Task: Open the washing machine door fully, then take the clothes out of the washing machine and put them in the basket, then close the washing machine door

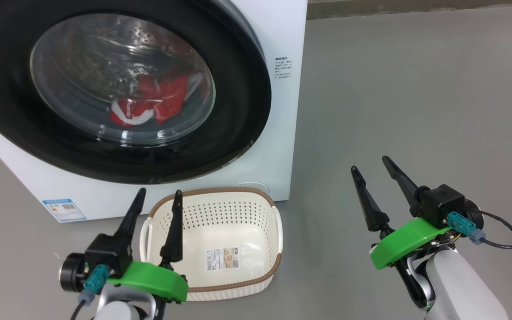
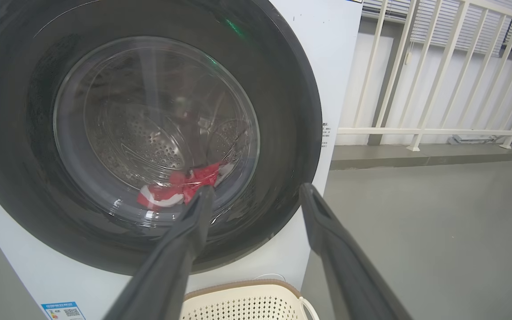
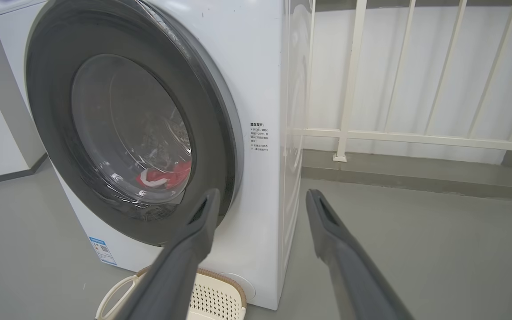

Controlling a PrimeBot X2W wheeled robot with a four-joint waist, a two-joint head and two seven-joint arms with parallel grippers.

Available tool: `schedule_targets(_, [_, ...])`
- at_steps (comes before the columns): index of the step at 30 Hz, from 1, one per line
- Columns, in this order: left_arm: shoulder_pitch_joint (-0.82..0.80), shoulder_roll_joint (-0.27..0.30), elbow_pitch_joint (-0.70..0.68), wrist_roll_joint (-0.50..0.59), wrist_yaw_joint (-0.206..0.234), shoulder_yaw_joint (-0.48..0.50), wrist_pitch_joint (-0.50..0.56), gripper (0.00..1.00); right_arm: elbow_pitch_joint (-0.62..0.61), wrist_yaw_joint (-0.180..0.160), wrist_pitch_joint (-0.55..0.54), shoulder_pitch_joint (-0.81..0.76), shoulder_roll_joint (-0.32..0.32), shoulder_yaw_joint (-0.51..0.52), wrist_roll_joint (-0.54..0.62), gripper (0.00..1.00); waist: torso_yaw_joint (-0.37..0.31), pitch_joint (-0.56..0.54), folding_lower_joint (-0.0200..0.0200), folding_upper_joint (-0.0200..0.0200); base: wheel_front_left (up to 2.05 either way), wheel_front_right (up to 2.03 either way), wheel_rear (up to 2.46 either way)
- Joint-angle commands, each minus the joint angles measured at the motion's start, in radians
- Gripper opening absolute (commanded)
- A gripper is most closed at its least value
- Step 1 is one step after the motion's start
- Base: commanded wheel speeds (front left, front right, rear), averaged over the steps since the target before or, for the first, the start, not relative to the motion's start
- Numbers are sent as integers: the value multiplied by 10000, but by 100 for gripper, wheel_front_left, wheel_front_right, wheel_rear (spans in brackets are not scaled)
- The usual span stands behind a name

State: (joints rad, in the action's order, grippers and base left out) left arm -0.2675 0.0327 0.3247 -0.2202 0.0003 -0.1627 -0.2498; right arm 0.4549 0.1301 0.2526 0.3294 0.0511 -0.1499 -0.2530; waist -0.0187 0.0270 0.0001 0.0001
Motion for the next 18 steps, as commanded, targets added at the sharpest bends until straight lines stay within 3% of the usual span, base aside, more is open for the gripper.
schedule_targets(1, [-384, 175, -276, 67, 37, 293, -120, 100, -233, 6, 91, 309, -9, -223, 38, 100, 10, 0, 0, -1, 0, 0, 0])
schedule_targets(12, [-423, 175, -87, -74, 21, 182, -120, 100, -147, 6, 91, 333, -9, -222, 54, 100, 98, 43, 0, -1, 0, 0, 0])
schedule_targets(13, [-430, 175, -85, -83, 18, 171, -120, 100, -133, 6, 91, 341, -9, -239, 61, 76, 111, 63, 0, -1, 0, 0, 0])
schedule_targets(14, [-443, 175, -86, -93, 13, 161, -120, 100, -111, 6, 91, 360, -9, -302, 74, 42, 128, 92, 0, -1, 0, 0, 0])
schedule_targets(16, [-486, 175, -219, -178, -70, 158, -120, 100, -91, 6, 91, 417, -9, -384, 56, 0, 145, 166, 0, -1, 0, 0, 0])
schedule_targets(18, [-521, 175, -448, -214, -138, 134, -120, 100, -138, 6, 91, 504, -9, -386, 56, 0, 172, 300, 0, -1, 0, 0, 0])
